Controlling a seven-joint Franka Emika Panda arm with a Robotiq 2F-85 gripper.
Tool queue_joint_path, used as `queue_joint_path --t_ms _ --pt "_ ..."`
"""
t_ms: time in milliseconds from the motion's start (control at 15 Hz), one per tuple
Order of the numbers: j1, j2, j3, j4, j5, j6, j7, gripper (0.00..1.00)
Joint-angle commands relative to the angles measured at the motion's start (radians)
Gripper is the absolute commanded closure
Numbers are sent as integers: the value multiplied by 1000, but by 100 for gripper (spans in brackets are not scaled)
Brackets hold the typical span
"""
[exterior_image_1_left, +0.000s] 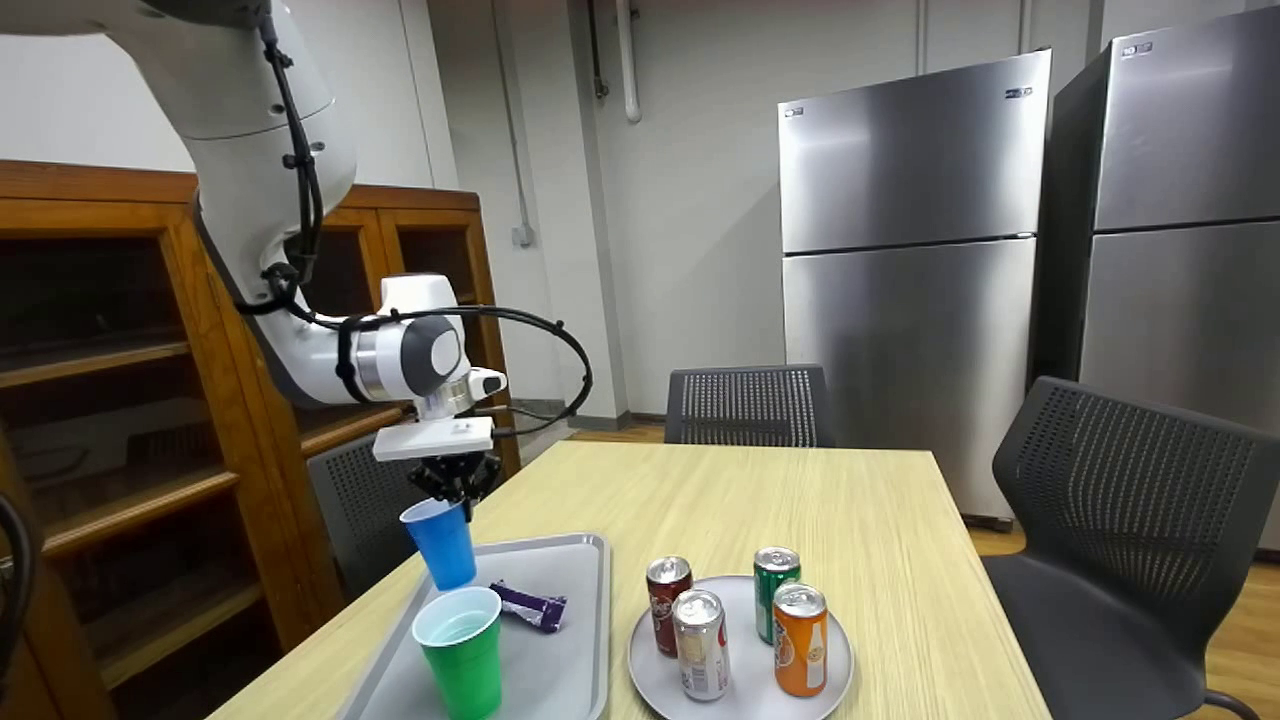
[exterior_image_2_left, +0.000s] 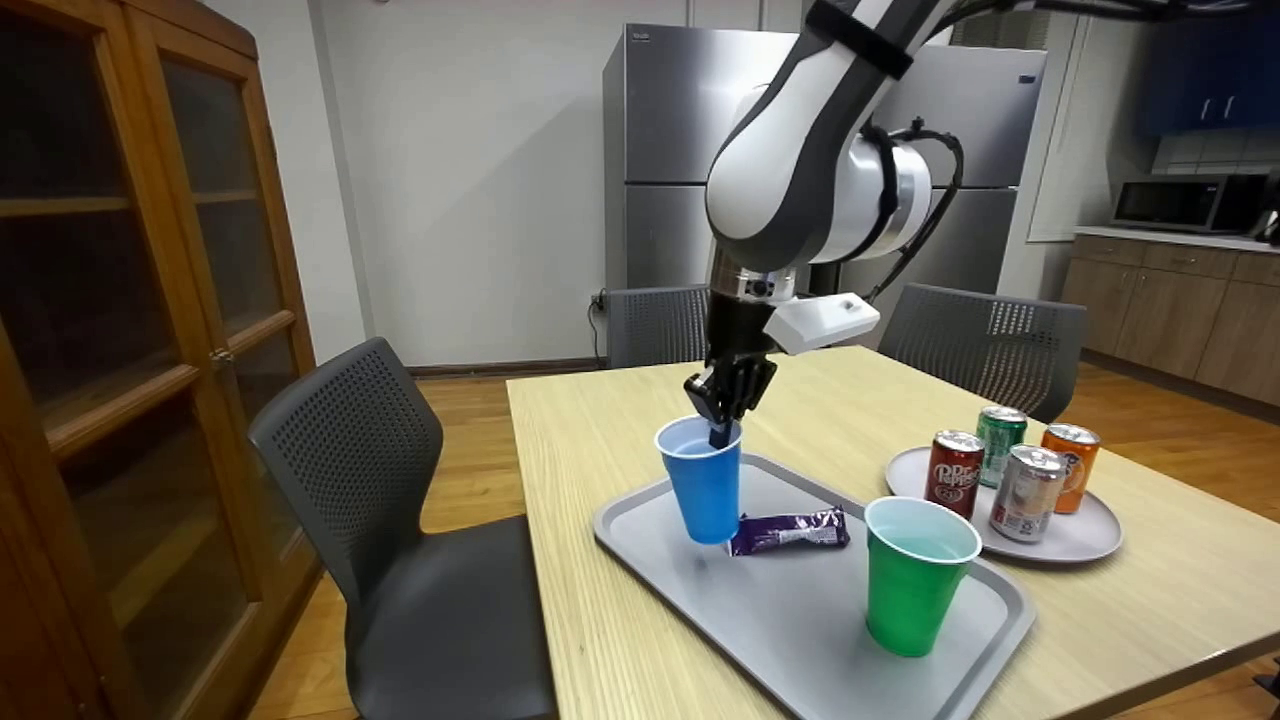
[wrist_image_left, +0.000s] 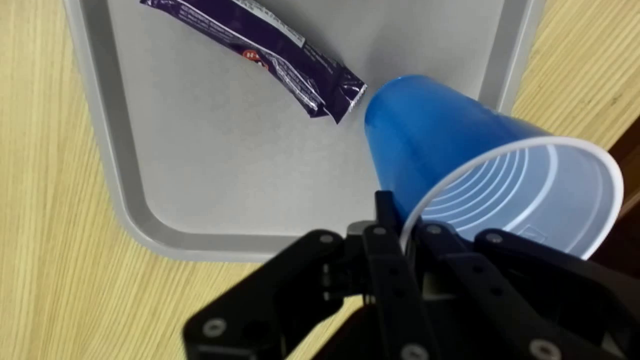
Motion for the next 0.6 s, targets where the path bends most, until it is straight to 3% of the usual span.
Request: queue_joint_path --t_ms 0,533 --pt "-48 -88 67 -65 62 31 -50 99" --pt "-80 -174 215 -169 255 31 -241 99"
